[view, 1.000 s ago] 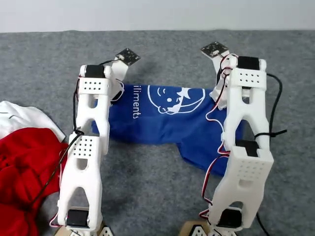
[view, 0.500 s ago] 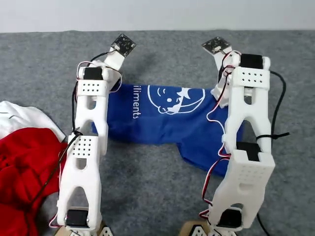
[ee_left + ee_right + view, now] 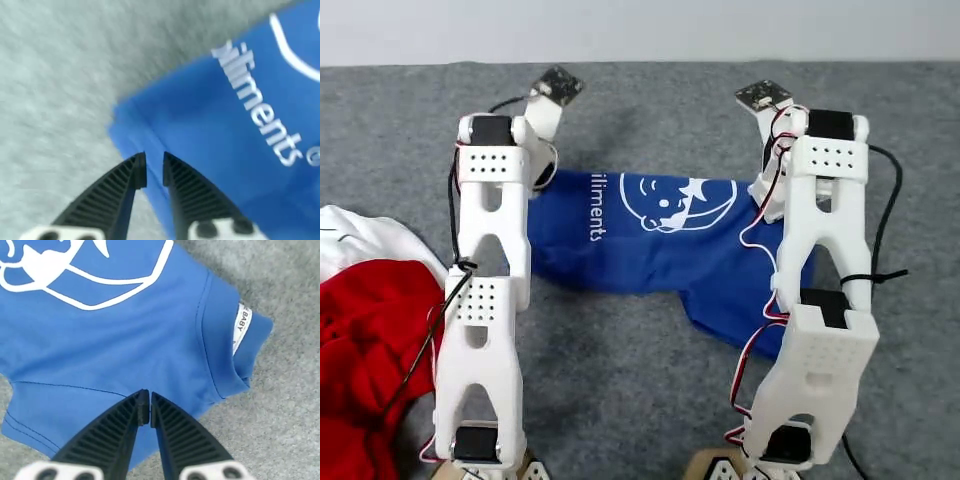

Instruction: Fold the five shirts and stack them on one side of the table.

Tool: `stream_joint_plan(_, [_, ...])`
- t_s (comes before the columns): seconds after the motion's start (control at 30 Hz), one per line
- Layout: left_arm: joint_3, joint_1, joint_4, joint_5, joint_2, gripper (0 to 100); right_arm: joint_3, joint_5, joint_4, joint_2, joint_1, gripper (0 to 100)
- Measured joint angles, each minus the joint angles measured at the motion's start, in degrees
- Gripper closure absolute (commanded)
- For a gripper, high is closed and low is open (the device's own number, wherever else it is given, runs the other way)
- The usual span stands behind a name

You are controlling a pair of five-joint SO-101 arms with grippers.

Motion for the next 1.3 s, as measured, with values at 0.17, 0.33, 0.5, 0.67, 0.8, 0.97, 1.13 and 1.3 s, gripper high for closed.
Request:
stream_joint_plan(0.17, [7.4, -0.3, -2.7, 0.2, 0.1, 99, 0.0, -0.4, 0.0, 0.0, 0.0, 98.8])
stream_joint_plan(0.33, [7.5, -0.3, -8.6, 0.2, 2.0, 99, 0.0, -0.4, 0.0, 0.0, -1.1, 98.8])
stream_joint_plan(0.5, [7.2, -0.3, -15.6, 0.2, 3.4, 99, 0.0, -0.4, 0.0, 0.0, -2.0, 98.8])
stream_joint_plan(0.67, [5.8, -0.3, -21.4, -2.8, 6.2, 99, 0.0, -0.5, 2.1, 0.0, -2.5, 98.8])
stream_joint_plan(0.8, [5.3, -0.3, -26.9, -3.0, 7.6, 99, 0.0, -0.5, 3.6, 0.0, -2.2, 98.8])
stream_joint_plan(0.97, [5.2, -0.3, -33.1, -3.3, 8.2, 99, 0.0, -0.5, 4.0, 0.0, -2.3, 98.8])
stream_joint_plan(1.13, [-1.3, -0.3, -30.9, -3.3, 8.2, 99, 0.0, -0.5, 4.0, 0.0, -2.3, 98.8])
stream_joint_plan(1.3, [-13.5, -0.3, -18.2, -3.3, 8.2, 99, 0.0, -0.5, 4.0, 0.0, -2.3, 98.8])
